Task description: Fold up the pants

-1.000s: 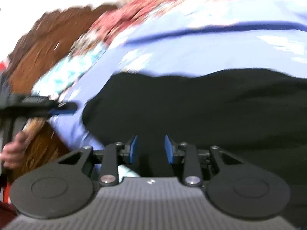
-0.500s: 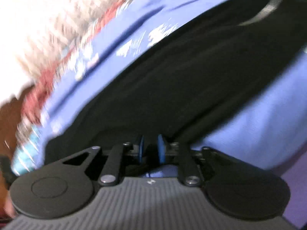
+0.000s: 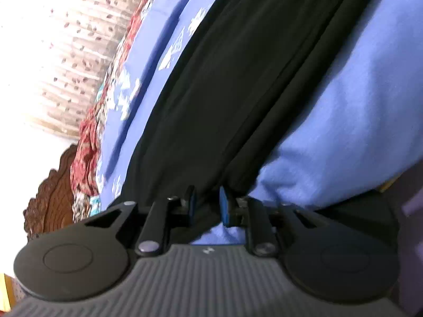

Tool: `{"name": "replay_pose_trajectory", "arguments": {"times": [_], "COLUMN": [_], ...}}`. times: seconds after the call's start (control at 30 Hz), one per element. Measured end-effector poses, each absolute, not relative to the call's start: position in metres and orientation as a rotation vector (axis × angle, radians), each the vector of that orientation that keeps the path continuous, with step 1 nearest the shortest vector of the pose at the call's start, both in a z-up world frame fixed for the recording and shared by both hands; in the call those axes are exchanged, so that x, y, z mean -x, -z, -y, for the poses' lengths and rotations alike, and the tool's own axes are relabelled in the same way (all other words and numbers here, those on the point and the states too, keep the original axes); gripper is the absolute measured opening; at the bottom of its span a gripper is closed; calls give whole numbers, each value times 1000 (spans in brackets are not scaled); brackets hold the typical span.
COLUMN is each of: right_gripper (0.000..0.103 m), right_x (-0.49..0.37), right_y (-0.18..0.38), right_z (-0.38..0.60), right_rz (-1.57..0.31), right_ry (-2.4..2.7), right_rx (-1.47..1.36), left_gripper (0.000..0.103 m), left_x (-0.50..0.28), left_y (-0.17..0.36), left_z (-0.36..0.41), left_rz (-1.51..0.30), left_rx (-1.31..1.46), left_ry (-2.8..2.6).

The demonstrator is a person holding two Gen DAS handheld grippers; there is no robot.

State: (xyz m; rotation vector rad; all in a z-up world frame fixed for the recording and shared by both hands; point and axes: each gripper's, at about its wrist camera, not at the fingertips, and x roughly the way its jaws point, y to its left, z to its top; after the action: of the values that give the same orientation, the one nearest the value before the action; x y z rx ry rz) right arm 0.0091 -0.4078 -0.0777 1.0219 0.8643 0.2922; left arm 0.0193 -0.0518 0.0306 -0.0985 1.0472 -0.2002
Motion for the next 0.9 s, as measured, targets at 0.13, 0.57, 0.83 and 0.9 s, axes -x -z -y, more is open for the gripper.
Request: {"name": "replay_pose_trajectory", "arguments": {"times": [0.13, 0.57, 0.83, 0.9], "right_gripper": [22, 8, 3, 2], "right_x": [-27, -23, 7, 7], "right_y": [74, 60, 66, 86], "right_z": [414, 427, 437, 445], "right_rz": [-866, -804, -829, -893], "right_ry": [-278, -232, -217, -139], "right_rx": [-1063, -960, -970, -968], "left_gripper": [39, 38, 38, 39], "left_x": [-19, -26, -28, -27], "left_y": [-30, -42, -27, -22], "left_z": [54, 70, 96, 101], "left_rz": [-1051, -1024, -1097, -1091], "left_rx": [92, 95, 7, -37], "left_ry": [196, 224, 264, 256]}}
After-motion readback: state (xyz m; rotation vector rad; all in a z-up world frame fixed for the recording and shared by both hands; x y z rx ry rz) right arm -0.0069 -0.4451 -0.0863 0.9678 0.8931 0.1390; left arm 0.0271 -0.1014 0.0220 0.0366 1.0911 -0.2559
